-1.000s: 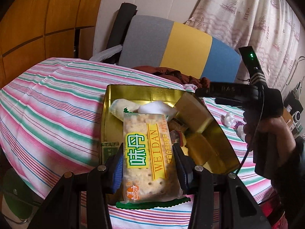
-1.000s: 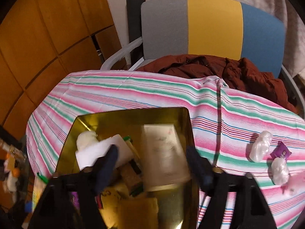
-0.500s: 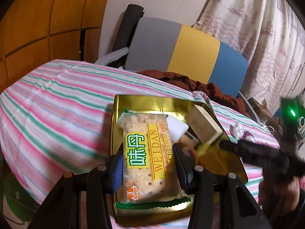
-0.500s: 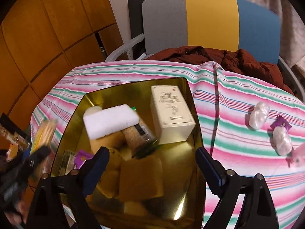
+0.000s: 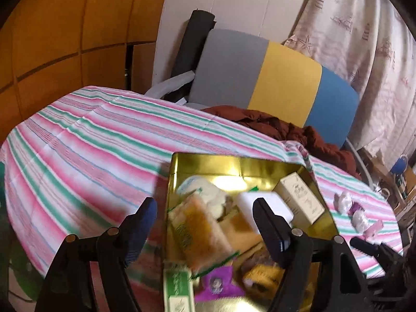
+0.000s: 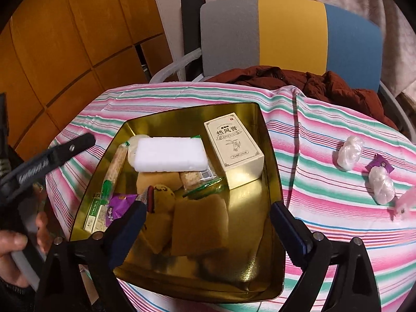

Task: Organize objects
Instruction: 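Carry the cream box and cracker packet to the gold tray and release both, then move both grippers back toward the pink cup and wrapped items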

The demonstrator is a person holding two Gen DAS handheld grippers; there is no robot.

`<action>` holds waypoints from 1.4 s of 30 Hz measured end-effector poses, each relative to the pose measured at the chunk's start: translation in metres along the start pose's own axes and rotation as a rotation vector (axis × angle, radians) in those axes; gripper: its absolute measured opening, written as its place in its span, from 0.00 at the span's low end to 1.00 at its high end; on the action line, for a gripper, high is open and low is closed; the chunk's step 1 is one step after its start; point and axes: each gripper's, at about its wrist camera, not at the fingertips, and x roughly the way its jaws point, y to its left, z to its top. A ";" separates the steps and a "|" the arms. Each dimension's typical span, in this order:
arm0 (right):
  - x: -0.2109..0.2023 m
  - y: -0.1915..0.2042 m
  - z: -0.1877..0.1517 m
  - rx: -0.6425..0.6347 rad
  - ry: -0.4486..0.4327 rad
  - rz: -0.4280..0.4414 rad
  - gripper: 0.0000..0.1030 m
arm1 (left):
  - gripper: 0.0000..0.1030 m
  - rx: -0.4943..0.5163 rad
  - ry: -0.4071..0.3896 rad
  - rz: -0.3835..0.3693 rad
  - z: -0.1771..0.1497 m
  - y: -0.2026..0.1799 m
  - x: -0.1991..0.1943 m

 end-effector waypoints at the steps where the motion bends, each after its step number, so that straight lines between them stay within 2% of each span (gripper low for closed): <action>1: -0.001 0.001 -0.001 -0.004 -0.002 -0.002 0.94 | 0.75 0.001 0.002 0.005 -0.003 0.000 -0.002; 9: -0.011 0.014 -0.006 -0.048 -0.034 -0.020 0.99 | 0.75 0.049 -0.015 0.029 -0.029 -0.009 -0.027; 17: -0.022 0.013 -0.014 -0.039 -0.051 -0.049 1.00 | 0.75 0.109 -0.022 0.015 -0.042 -0.026 -0.043; 29: -0.043 -0.005 -0.018 0.004 -0.092 -0.090 1.00 | 0.75 0.198 -0.029 -0.006 -0.053 -0.052 -0.053; 42: -0.037 -0.039 -0.030 0.078 -0.047 -0.127 1.00 | 0.75 0.309 0.002 -0.062 -0.073 -0.082 -0.050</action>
